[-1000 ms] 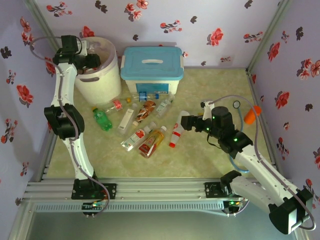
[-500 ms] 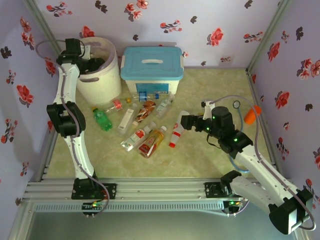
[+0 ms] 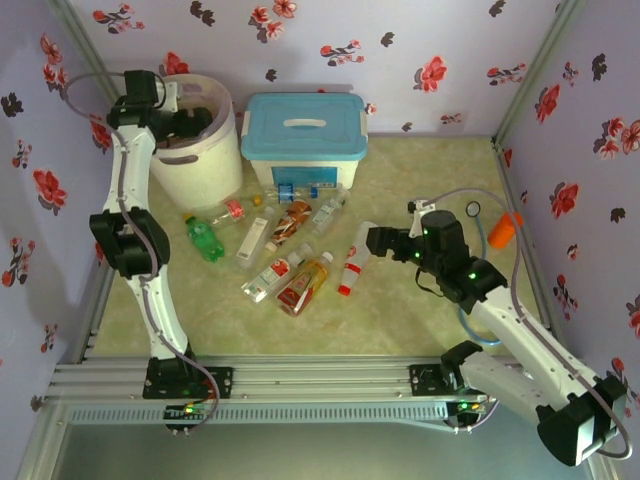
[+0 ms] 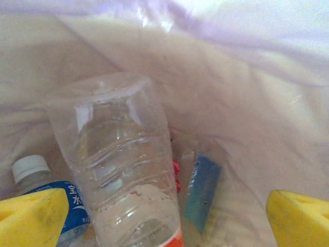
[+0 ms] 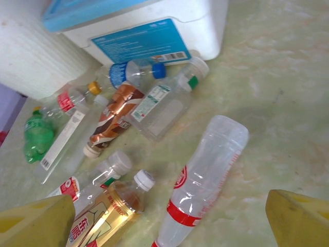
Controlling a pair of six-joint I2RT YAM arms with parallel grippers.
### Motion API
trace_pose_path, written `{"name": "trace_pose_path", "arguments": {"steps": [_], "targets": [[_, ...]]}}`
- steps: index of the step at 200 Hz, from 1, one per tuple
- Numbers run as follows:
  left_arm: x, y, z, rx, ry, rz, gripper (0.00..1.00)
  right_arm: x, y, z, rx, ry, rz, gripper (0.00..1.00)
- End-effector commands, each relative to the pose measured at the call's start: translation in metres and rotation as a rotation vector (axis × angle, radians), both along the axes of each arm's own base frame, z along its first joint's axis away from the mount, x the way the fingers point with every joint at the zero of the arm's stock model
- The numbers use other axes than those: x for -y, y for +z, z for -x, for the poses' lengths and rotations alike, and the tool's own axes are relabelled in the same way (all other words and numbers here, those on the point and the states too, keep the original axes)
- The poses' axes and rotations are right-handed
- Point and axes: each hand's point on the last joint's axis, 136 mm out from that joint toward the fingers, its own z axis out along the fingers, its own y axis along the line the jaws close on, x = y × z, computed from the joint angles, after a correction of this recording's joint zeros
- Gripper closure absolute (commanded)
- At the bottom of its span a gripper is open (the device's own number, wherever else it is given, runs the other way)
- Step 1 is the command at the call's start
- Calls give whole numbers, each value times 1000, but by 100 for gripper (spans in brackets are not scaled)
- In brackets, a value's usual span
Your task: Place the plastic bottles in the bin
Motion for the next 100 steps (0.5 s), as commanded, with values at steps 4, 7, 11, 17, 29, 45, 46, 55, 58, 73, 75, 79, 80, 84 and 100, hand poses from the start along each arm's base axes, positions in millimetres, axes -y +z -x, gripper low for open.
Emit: {"name": "trace_pose_path", "arguments": {"steps": [4, 7, 11, 17, 29, 45, 46, 55, 58, 73, 75, 79, 80, 84, 100], "targets": [[4, 88, 22, 184, 11, 4, 1, 27, -13, 0, -144, -210, 8, 7], [3, 92, 24, 192, 16, -1, 1, 27, -15, 1, -160, -217, 3, 8], [2, 96, 26, 200, 23, -6, 1, 26, -18, 2, -179, -219, -5, 8], [-1, 103, 29, 215, 37, -19, 0, 22, -23, 3, -205, -223, -24, 9], [-7, 117, 39, 251, 67, -48, 0, 14, -31, 4, -222, -224, -55, 10], [-17, 137, 55, 329, 121, -89, 0, 2, -38, 4, -208, -240, -65, 11], [-17, 138, 57, 333, 126, -92, 0, 1, -39, 4, -206, -239, -64, 11], [-23, 147, 67, 378, 161, -108, 0, -6, -43, 3, -191, -241, -58, 11], [-25, 151, 72, 394, 170, -111, 0, -8, -44, 2, -186, -243, -59, 11], [-24, 164, 93, 445, 190, -101, 0, -19, -55, -2, -196, -249, -60, 11], [-24, 165, 96, 448, 192, -96, 0, -20, -56, -2, -198, -249, -59, 11], [-23, 169, 102, 460, 193, -88, 0, -23, -61, -3, -206, -248, -51, 11], [-23, 169, 103, 460, 194, -86, 0, -23, -61, -3, -205, -249, -50, 11], [-21, 172, 109, 471, 193, -78, 0, -25, -65, -4, -212, -249, -42, 11], [-11, 178, 130, 502, 178, -59, 0, -33, -78, -8, -236, -244, -11, 11]]}}
